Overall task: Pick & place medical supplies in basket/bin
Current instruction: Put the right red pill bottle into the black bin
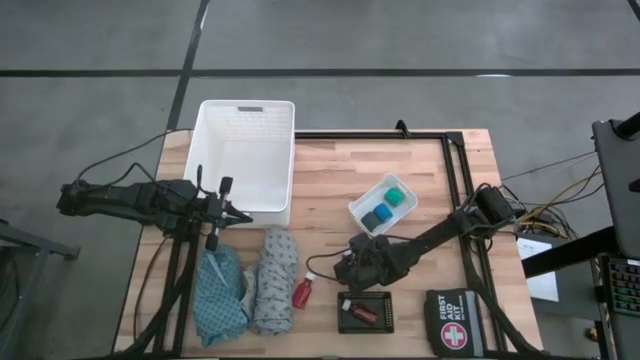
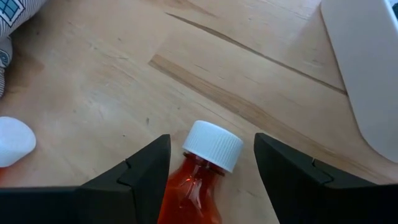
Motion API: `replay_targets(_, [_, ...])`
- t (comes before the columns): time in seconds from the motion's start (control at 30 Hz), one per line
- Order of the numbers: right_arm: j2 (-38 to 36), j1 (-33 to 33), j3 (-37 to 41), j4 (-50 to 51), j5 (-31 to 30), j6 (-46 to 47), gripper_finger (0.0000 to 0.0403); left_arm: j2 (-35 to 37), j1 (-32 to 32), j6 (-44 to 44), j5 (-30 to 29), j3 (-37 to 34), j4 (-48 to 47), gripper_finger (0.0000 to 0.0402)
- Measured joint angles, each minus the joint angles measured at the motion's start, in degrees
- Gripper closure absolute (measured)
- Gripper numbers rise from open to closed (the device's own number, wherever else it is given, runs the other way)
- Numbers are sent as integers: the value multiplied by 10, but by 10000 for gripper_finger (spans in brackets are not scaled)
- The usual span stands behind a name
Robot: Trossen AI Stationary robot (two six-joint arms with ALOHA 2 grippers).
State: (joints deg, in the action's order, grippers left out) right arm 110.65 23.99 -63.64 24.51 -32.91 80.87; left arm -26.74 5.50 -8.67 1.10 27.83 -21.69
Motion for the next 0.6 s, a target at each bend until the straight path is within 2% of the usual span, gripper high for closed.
replay_targets(0.33, [0,0,0,0,1,-2,181,0,0,0,0,0,0,396])
replay_targets(0.6, [1,0,2,2,1,0,217,0,0,0,0,0,0,396])
